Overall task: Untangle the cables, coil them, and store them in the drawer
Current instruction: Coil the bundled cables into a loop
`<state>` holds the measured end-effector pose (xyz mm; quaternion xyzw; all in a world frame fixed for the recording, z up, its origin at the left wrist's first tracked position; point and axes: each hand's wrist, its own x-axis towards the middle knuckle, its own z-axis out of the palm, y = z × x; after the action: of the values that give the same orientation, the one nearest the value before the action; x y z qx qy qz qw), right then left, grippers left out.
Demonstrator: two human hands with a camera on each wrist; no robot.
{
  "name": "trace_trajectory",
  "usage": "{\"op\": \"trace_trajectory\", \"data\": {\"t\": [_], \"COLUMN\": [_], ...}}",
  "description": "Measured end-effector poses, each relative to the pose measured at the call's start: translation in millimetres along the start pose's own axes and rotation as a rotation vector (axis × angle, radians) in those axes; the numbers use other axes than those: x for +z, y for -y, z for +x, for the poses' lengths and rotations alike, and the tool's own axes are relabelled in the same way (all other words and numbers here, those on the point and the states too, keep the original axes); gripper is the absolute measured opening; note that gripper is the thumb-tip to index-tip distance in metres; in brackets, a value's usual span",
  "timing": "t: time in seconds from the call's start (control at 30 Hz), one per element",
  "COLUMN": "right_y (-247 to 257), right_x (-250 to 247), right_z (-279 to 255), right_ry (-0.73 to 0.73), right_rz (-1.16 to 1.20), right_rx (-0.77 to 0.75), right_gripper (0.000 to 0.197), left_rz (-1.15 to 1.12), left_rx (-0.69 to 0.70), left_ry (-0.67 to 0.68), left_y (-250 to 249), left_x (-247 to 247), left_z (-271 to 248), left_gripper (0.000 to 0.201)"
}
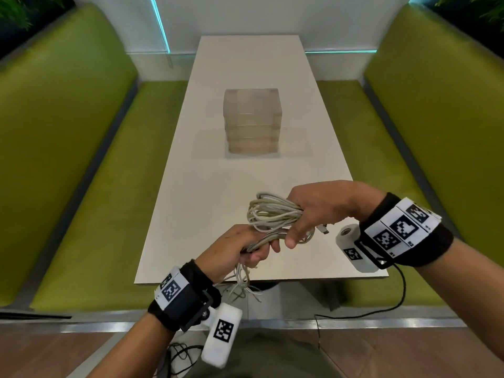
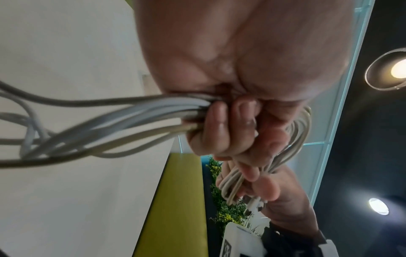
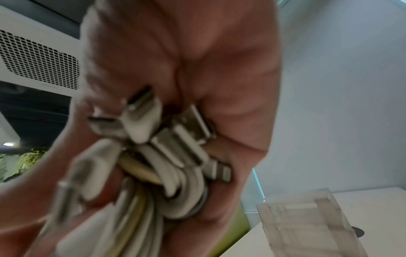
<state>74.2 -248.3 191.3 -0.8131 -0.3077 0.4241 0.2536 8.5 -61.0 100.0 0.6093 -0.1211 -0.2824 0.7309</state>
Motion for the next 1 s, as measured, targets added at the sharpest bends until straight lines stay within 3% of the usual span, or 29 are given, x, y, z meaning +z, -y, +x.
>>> {"op": "trace_trajectory", "data": {"t": [0.17, 0.3, 0.37, 0.43, 0.53, 0.67, 0.83, 1.0], "right_y": [-1.9, -0.9, 1.8, 5.8, 11.3, 6.8, 1.8, -8.4], "right_x": [5.0, 5.6, 10.2, 20.5, 31.9, 26.4, 21.0, 22.8], "right_z": [7.6, 7.2, 10.4, 18.1, 28.6, 31.0, 24.7, 24.2], "right_ry": [-0.058, -0.105, -0.048, 0.03, 0.112, 0.189, 0.279, 0.214], "right_rz": [-0.128, -0.256, -0.393, -0.59, -0.694, -0.501, -0.12, 0.028], "right_rx": [0.007, 0.011, -0.007, 0.023, 0.119, 0.104, 0.0, -0.03], "right_gripper": [0.009, 0.008, 0.013, 0.016, 0.013, 0.012, 0.026, 0.021], "left_rz": [-0.135, -0.329, -0.288, -0.189, 0.069, 0.221, 0.193, 0.207], "left_rx": [0.002, -0.134, -0.246, -0.312, -0.363, -0.357, -0.309, -0.257], "left_ry": [0.085, 0.268, 0.328, 0.374, 0.396, 0.212, 0.214, 0.223], "left_y": [2.1, 2.3, 0.1, -2.4, -6.1, -8.6, -10.3, -8.7], "left_x": [-5.4, -21.5, -22.3, -17.4, -5.5, -0.3, -3.9, -8.5], "left_z": [-1.1, -2.6, -1.4, 2.2, 5.4, 3.2, -1.5, -0.4], "left_gripper": [0.036, 0.086, 0.12, 0.129, 0.104, 0.027, 0.03, 0.056]}}
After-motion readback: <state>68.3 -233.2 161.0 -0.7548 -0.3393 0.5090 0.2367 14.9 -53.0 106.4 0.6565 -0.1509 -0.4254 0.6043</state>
